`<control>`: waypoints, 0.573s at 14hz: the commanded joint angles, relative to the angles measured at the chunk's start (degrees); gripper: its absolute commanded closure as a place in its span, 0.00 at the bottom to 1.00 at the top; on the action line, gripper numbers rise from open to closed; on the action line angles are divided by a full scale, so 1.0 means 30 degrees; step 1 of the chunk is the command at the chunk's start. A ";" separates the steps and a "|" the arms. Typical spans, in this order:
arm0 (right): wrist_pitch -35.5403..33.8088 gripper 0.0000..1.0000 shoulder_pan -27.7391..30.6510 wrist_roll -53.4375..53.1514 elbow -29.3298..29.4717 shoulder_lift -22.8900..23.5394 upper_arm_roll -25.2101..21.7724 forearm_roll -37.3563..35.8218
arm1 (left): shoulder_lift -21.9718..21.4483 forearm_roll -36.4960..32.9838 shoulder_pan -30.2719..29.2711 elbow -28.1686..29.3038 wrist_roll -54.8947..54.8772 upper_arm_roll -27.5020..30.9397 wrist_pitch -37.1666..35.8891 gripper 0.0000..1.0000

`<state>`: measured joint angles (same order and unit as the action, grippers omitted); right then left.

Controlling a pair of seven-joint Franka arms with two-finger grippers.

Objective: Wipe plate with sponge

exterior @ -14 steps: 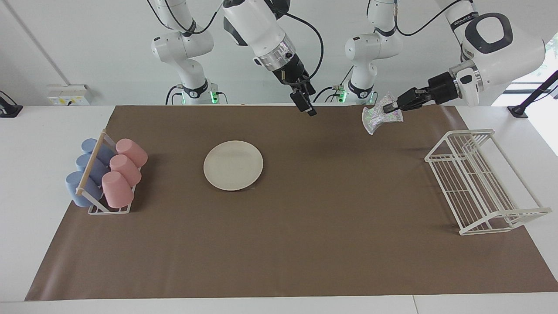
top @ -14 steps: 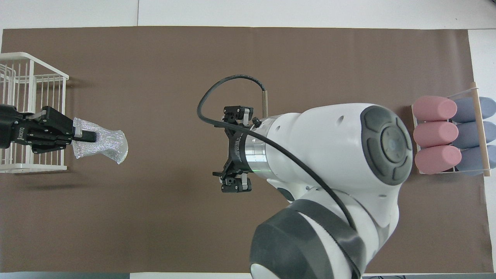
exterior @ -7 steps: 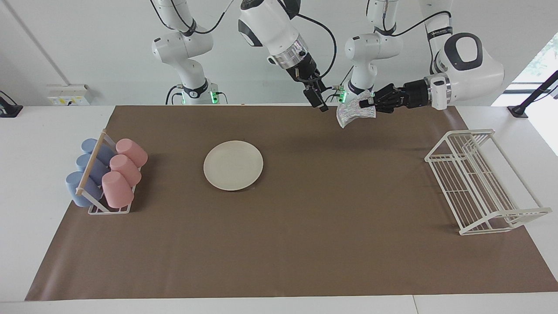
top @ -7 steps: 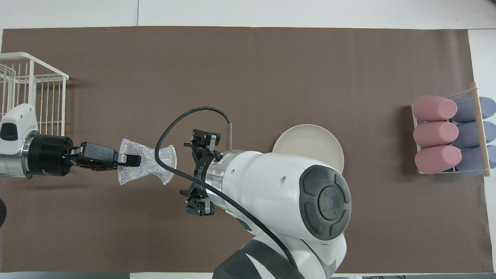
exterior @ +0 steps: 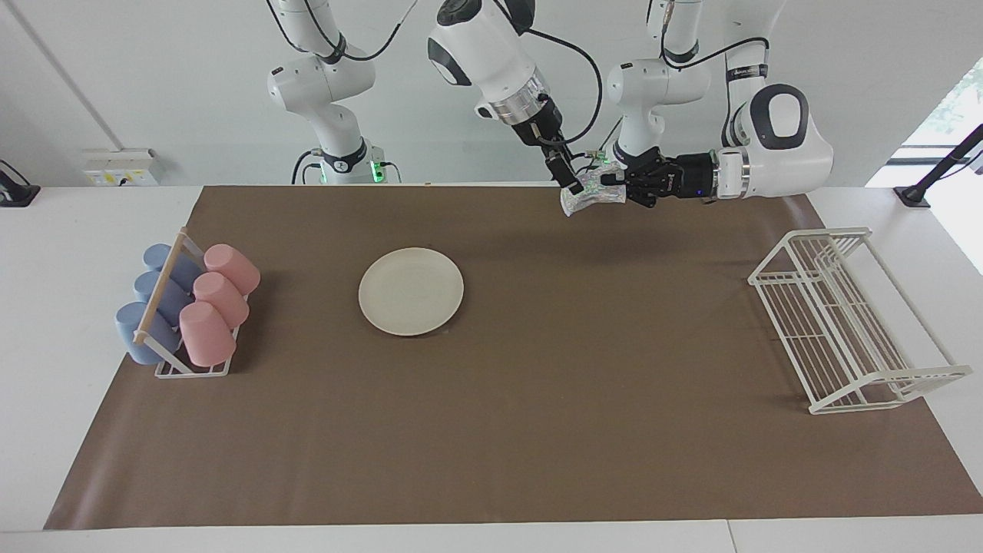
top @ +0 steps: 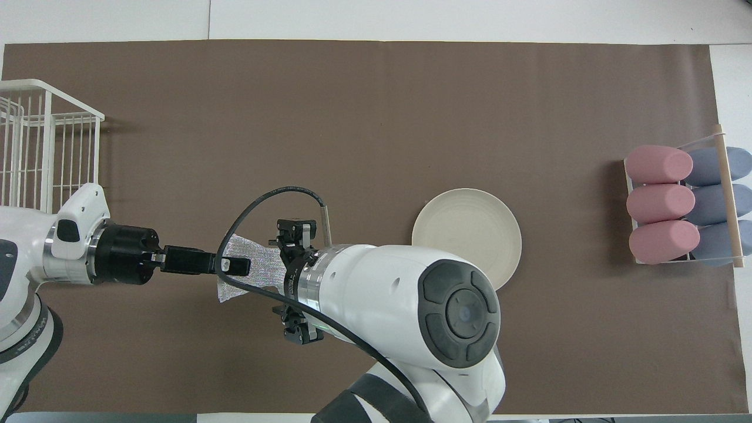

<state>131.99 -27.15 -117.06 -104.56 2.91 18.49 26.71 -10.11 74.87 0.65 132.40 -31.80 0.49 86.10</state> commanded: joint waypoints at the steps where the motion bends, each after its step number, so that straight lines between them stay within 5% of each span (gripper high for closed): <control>1: -0.0108 0.04 -0.0209 0.0523 -0.0301 -0.0061 0.0078 0.0032 | -0.0496 0.0474 0.0280 0.0692 -0.0387 0.0248 -0.0018 1.00; 8: 0.0007 0.03 -0.0122 0.0963 -0.0976 -0.0267 0.0078 -0.0262 | -0.0554 0.0415 0.0457 0.0809 -0.0329 0.0277 -0.0310 1.00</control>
<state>131.85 -28.13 -115.28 -106.35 3.01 18.48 26.54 -10.12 75.11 1.33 133.08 -31.99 0.51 85.68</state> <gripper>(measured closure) 0.031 0.947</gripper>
